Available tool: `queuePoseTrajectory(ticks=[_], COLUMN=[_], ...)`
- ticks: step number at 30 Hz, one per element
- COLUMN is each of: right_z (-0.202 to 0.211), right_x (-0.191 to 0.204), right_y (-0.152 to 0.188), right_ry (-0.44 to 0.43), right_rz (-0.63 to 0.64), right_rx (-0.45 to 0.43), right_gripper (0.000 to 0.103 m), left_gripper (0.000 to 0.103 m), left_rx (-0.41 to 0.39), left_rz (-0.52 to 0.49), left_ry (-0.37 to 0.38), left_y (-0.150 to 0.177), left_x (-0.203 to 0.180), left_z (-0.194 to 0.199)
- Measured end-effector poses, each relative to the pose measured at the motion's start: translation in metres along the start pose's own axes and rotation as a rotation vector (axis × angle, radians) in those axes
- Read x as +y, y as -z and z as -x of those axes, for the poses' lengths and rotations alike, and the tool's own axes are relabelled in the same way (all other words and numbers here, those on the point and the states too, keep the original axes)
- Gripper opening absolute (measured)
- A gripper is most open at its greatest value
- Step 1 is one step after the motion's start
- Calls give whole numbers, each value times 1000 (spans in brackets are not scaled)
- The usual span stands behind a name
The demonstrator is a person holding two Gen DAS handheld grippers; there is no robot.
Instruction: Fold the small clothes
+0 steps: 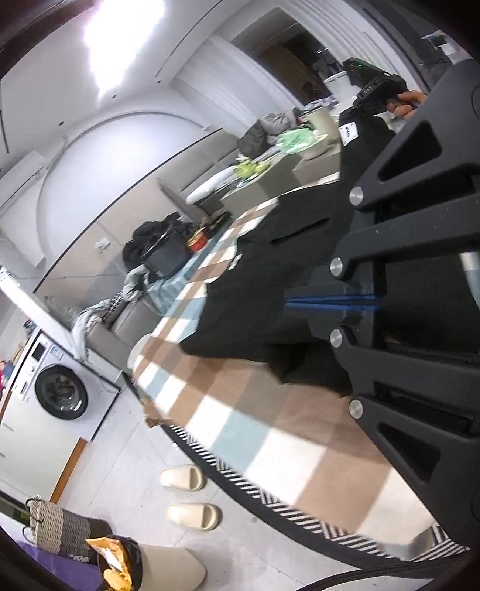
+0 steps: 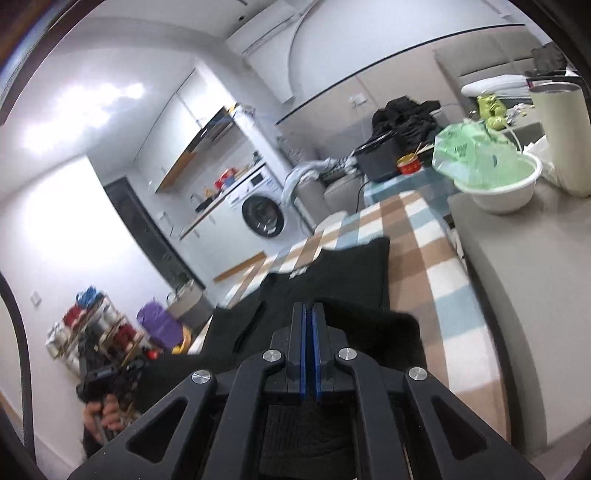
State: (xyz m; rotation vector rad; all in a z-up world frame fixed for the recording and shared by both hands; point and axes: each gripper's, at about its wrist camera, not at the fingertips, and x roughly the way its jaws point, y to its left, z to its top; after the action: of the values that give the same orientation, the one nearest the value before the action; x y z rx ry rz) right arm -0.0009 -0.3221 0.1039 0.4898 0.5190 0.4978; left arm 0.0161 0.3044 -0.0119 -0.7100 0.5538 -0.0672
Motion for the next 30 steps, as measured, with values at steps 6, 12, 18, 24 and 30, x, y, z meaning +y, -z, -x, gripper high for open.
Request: queuePoseTrajectory(ticks=[6, 12, 18, 24, 30], right_z=[-25, -28, -23, -16, -16], right_x=[-13, -26, -36, -43, -40], right_y=[-9, 11, 27, 36, 47], right_ry=[78, 122, 127, 142, 175], right_rz=[-35, -24, -30, -32, 47], right_rx=[61, 223, 297, 359, 440], right_gripper=[3, 9, 38, 44, 52], left_gripper=[0, 7, 54, 62, 59], left_rx=[56, 153, 176, 214, 298], left_rz=[15, -24, -45, -117, -212], left_ry=[-79, -157, -130, -140, -237], left_y=[0, 32, 62, 82, 99], left_x=[15, 22, 18, 5, -2], left_z=[-16, -22, -10, -1, -32])
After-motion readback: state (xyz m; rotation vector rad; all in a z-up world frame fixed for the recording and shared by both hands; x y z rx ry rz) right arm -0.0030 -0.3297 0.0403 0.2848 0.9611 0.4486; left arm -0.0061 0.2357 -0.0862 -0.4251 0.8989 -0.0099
